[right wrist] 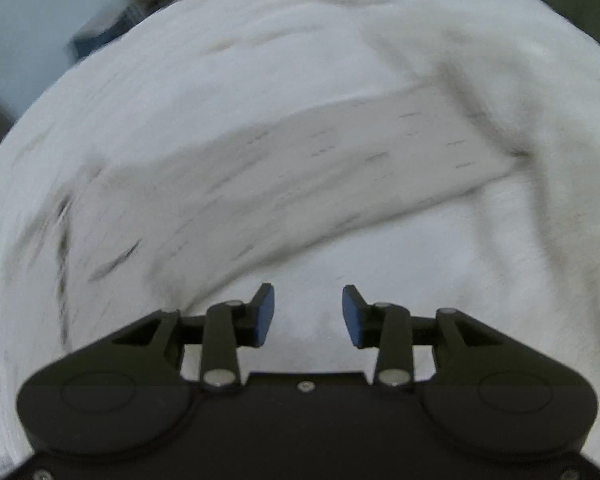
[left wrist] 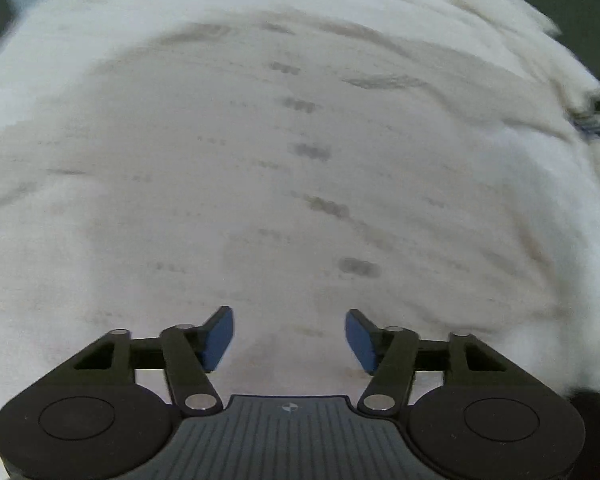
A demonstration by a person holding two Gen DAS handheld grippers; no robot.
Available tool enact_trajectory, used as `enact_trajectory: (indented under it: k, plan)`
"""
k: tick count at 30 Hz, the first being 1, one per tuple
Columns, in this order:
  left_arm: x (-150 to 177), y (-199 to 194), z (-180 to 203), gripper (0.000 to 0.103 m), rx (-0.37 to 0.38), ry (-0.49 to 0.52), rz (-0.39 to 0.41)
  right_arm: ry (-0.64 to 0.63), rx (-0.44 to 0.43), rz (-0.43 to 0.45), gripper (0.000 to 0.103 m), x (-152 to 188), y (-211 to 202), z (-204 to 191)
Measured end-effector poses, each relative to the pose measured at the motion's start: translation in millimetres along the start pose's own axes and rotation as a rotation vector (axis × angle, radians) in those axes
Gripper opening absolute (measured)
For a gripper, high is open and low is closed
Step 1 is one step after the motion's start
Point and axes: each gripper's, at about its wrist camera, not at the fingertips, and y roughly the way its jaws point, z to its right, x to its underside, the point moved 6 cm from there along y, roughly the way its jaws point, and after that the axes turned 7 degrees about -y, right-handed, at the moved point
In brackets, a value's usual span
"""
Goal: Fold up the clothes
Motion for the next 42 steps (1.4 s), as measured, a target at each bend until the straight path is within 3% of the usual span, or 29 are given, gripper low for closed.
enact_trajectory:
  k: [3, 7, 10, 14, 20, 26, 34, 38, 42]
  plan:
    - [-29, 12, -109, 0.061, -0.066, -0.115, 0.024, -0.150, -0.033, -0.053, 0.037, 40, 3, -94]
    - [-54, 36, -237, 0.061, -0.097, -0.314, 0.039, -0.276, -0.075, -0.103, 0.037, 86, 15, -198]
    - [-71, 72, -368, 0.060, -0.102, -0.564, 0.049, -0.315, -0.100, -0.142, 0.037, 126, 24, -273]
    - [-92, 113, -446, 0.060, -0.090, -0.670, 0.050, -0.310, -0.120, -0.164, 0.037, 170, 36, -353]
    - [-125, 149, -463, 0.060, -0.030, -0.694, 0.050, -0.448, -0.044, -0.171, 0.037, 208, 40, -409]
    - [-139, 170, -459, 0.063, -0.091, -0.645, 0.004, -0.593, 0.012, -0.188, 0.037, 223, 40, -436]
    - [-159, 173, -453, 0.063, -0.123, -0.591, -0.003, -0.619, 0.077, -0.184, 0.037, 221, 45, -436]
    - [-175, 168, -454, 0.059, -0.116, -0.588, 0.028, -0.617, 0.142, -0.185, 0.037, 218, 48, -420]
    - [-184, 175, -452, 0.051, -0.118, -0.570, 0.018, -0.602, 0.138, -0.236, 0.037, 225, 55, -409]
